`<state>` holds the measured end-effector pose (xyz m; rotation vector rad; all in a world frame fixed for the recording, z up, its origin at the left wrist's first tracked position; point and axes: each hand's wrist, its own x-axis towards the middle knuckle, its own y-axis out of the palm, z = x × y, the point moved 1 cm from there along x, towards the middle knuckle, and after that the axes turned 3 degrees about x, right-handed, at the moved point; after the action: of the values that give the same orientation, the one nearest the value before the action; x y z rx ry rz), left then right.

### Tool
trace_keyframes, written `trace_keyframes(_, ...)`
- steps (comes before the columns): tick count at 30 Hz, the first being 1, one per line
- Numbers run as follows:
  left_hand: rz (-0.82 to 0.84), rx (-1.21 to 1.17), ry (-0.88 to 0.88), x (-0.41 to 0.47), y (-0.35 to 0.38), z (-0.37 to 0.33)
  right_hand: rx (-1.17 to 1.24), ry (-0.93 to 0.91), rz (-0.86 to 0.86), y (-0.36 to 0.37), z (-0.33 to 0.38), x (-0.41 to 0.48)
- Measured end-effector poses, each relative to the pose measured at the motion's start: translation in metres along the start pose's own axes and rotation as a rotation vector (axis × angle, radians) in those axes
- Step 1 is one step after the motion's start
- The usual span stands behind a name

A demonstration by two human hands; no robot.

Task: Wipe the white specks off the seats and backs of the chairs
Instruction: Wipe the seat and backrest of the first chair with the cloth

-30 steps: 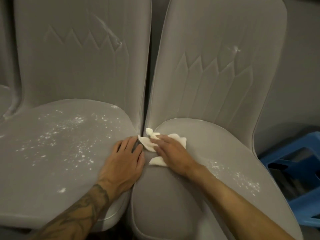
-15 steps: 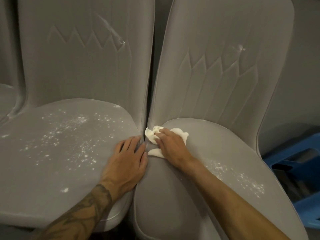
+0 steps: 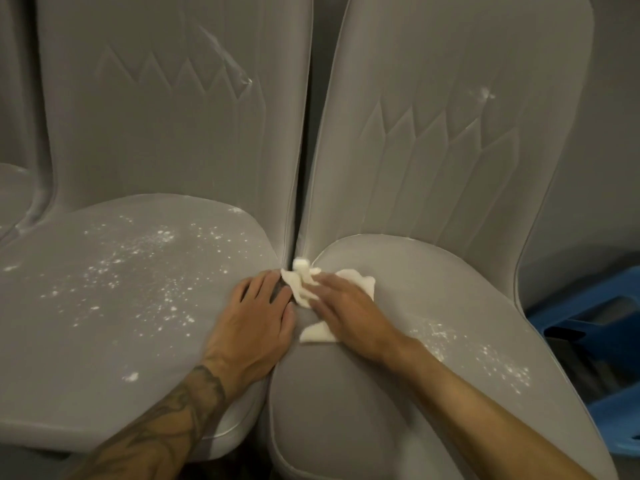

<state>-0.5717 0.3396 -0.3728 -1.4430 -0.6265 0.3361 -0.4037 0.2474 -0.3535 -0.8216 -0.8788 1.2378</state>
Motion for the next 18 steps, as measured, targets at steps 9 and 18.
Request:
trace_keyframes(9,0.013,0.049,0.005,-0.001,-0.002,0.001,-0.107,0.106,-0.068,-0.019,-0.017,0.023)
trace_keyframes(18,0.031,0.036,-0.006,-0.002,-0.003,0.0,-0.106,0.143,-0.051,-0.031,-0.041,-0.031)
